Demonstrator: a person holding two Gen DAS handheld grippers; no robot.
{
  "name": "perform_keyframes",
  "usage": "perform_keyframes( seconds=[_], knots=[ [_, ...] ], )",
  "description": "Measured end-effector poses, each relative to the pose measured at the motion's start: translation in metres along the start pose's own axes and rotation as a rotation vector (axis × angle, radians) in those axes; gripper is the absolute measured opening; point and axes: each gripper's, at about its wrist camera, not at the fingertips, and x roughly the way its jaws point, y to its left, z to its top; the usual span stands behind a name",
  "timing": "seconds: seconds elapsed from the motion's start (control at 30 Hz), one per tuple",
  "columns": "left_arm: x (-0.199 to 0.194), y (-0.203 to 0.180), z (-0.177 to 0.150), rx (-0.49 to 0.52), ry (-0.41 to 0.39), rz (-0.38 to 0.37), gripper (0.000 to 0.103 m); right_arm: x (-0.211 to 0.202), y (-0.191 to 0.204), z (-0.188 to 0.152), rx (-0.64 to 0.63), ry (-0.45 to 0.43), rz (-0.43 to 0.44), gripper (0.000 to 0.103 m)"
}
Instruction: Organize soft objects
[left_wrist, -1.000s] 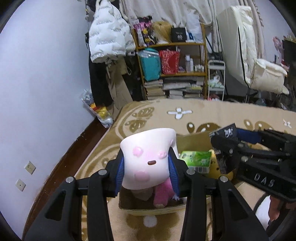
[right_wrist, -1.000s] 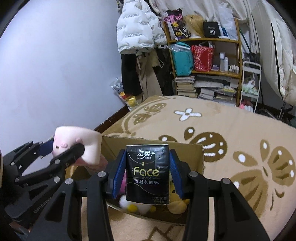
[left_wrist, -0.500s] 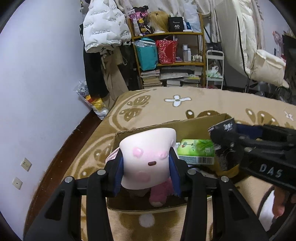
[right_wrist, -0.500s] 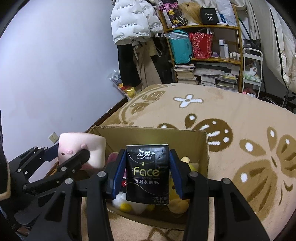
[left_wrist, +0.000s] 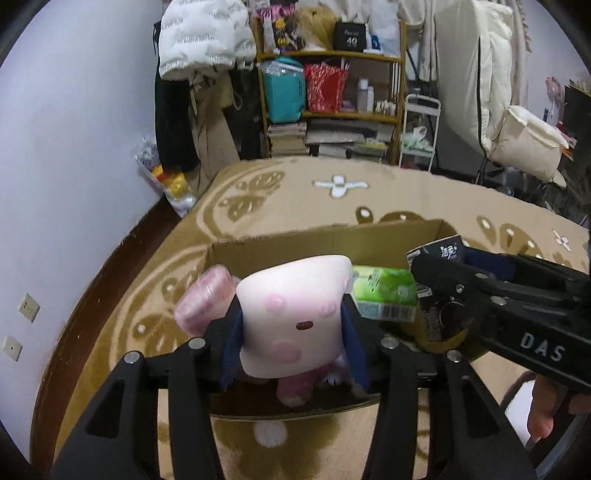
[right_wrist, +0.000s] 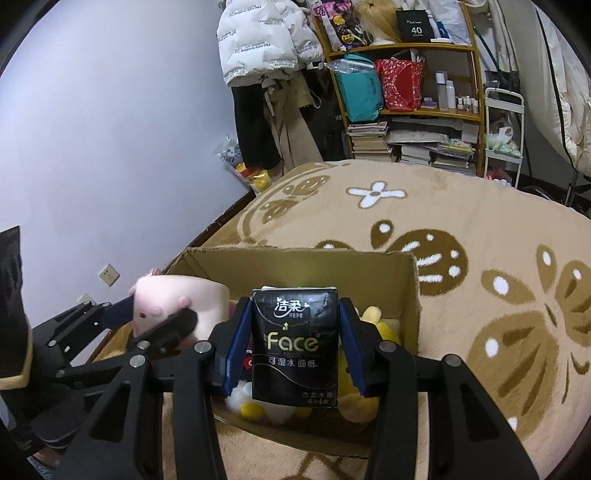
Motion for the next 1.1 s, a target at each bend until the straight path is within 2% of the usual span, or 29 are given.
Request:
perform_keyframes(
  seconds=[0.3,0.37,0.47,0.53,0.73,0.8,0.9,1.1],
  knots=[
    [0.002,-0.002,-0.006,0.011,0.019,0.02,0.06,0.004,-0.002,-0.004,0.008,0.022,0.007,0.051],
    [-0.002,-0.002,-0.005,0.012,0.008,0.034,0.068,0.003,-0.002,-0.004,0.015,0.02,0.003,0.058],
    [-0.01,0.0,-0.004,0.01,-0.012,0.053,0.076,-0.002,-0.003,-0.003,0.025,0.011,0.003,0.06],
    [-0.014,0.002,-0.002,0.003,-0.009,0.093,0.083,-0.006,-0.002,-0.002,0.026,0.004,-0.002,0.068],
    [-0.039,0.012,-0.003,-0.021,-0.039,0.136,0.095,-0.026,0.0,0.0,0.035,-0.025,-0.016,0.09],
    [-0.052,0.015,-0.004,-0.028,-0.053,0.141,0.099,-0.038,0.002,0.0,0.035,-0.042,-0.018,0.093],
    [-0.07,0.019,-0.006,-0.034,-0.079,0.152,0.101,-0.053,0.007,-0.001,0.03,-0.064,-0.021,0.103],
    [-0.109,0.022,-0.007,-0.041,-0.118,0.202,0.101,-0.09,0.025,0.0,0.003,-0.095,-0.008,0.103]
  ],
)
